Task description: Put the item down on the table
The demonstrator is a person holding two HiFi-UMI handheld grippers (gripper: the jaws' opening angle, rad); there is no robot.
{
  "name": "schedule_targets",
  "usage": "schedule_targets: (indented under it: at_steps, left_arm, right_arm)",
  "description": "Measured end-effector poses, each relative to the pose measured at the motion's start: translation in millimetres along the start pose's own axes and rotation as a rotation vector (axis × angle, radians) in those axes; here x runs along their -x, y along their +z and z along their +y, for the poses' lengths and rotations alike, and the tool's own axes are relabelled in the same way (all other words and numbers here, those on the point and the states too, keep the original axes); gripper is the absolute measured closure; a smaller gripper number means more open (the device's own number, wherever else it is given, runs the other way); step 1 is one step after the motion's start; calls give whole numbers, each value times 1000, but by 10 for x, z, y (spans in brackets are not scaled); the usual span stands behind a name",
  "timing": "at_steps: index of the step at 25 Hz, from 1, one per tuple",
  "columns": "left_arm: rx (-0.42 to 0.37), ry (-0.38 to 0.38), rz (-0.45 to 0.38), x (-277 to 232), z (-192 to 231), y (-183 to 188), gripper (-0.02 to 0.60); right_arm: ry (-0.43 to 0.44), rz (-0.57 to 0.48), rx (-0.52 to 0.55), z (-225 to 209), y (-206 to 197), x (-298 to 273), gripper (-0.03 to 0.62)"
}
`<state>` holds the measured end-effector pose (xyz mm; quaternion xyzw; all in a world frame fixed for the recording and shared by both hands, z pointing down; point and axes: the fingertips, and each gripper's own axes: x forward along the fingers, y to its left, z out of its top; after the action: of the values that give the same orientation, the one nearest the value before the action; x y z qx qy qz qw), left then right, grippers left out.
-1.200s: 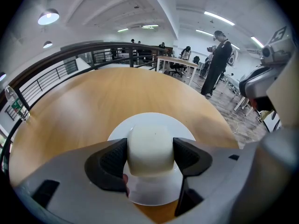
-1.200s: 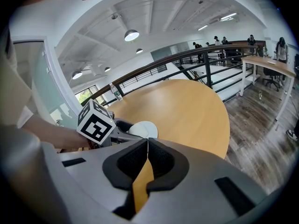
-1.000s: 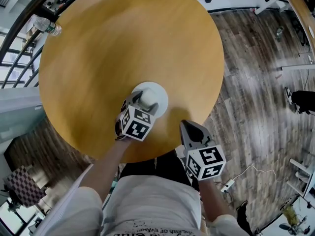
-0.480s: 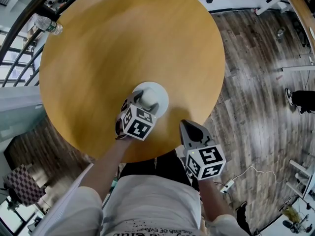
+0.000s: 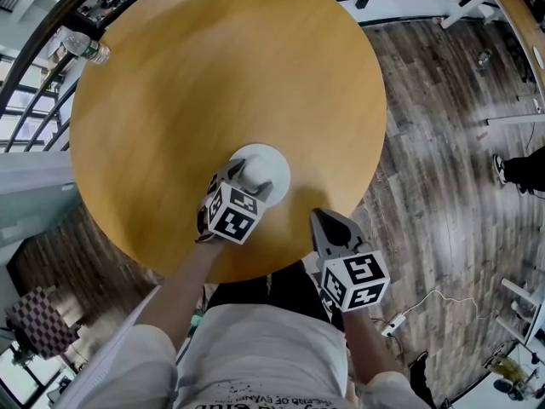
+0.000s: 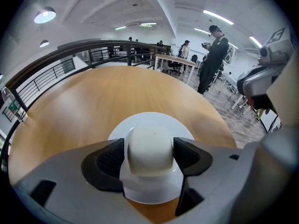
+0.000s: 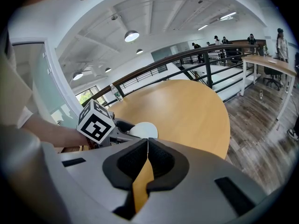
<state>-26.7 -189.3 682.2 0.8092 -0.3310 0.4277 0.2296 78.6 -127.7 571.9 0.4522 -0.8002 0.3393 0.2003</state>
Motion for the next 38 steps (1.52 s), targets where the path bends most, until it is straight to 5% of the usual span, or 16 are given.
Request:
schedule_targets:
  at_steps: [21, 38]
  left_arm:
    - [70, 30, -191, 1175, -304, 51, 244]
    - [129, 26, -243, 1890, -839, -418, 430]
  right_arm:
    - [76, -55, 58, 361, 92, 323, 568]
    - [114, -59, 143, 909, -83, 815, 568]
